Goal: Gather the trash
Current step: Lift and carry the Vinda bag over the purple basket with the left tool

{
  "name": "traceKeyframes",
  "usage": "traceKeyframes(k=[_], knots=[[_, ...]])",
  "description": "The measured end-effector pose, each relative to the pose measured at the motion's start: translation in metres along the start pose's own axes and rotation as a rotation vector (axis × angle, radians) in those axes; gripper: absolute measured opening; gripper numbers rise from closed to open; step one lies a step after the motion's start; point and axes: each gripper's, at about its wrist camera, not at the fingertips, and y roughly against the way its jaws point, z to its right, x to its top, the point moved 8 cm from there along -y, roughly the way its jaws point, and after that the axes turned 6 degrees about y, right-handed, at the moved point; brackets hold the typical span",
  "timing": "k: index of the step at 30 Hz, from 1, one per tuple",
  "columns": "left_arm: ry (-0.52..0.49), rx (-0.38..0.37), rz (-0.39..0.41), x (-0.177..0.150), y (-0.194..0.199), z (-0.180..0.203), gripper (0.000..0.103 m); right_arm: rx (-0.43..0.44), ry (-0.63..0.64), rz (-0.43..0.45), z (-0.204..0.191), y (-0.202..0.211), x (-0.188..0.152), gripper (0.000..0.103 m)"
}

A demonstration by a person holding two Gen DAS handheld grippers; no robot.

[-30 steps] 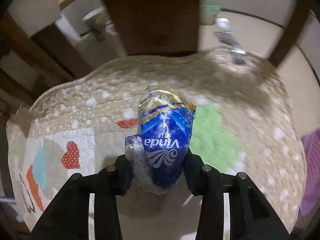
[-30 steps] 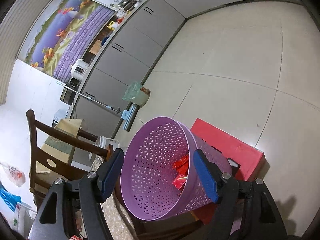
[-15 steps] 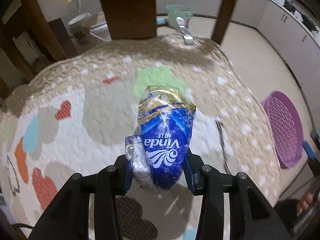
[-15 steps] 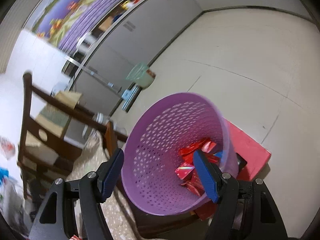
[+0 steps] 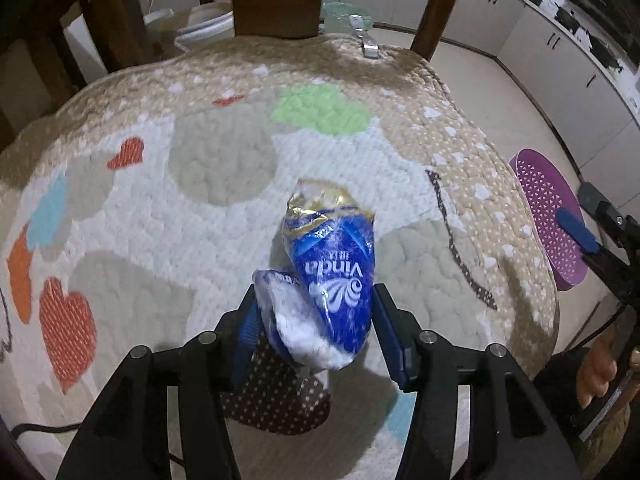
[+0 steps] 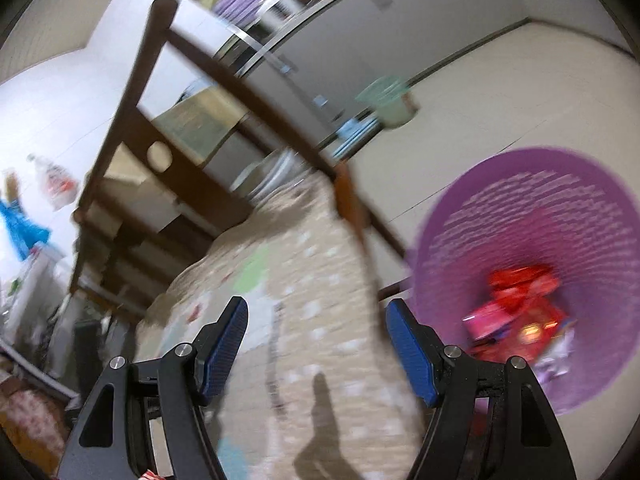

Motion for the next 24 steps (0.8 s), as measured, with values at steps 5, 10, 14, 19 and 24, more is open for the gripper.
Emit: traceKeyframes(k=[5, 10, 14, 19, 24], knots=[[0.005, -0.022, 0.022, -0.005, -0.003, -0.002, 0.052, 0.058, 0.061, -0.091, -0.037, -0.033, -0.019, 0.076], [-0.008, -0.056, 0.050, -0.010, -0.002, -0.002, 0.041, 0.146, 0.100, -0.166, -0.073, -0.057, -0.036, 0.074], [-0.008, -0.079, 0.065, -0.012, 0.002, -0.005, 0.041, 0.203, 0.131, -0.231, -0.107, -0.085, -0.037, 0.072], [0.005, -0.106, 0.068, -0.018, 0.006, -0.011, 0.041, 0.206, 0.242, -0.346, -0.142, -0.127, -0.061, 0.063], [0.017, -0.104, 0.073, -0.023, 0.008, -0.016, 0.041, 0.230, 0.245, -0.413, -0.152, -0.143, -0.083, 0.041]])
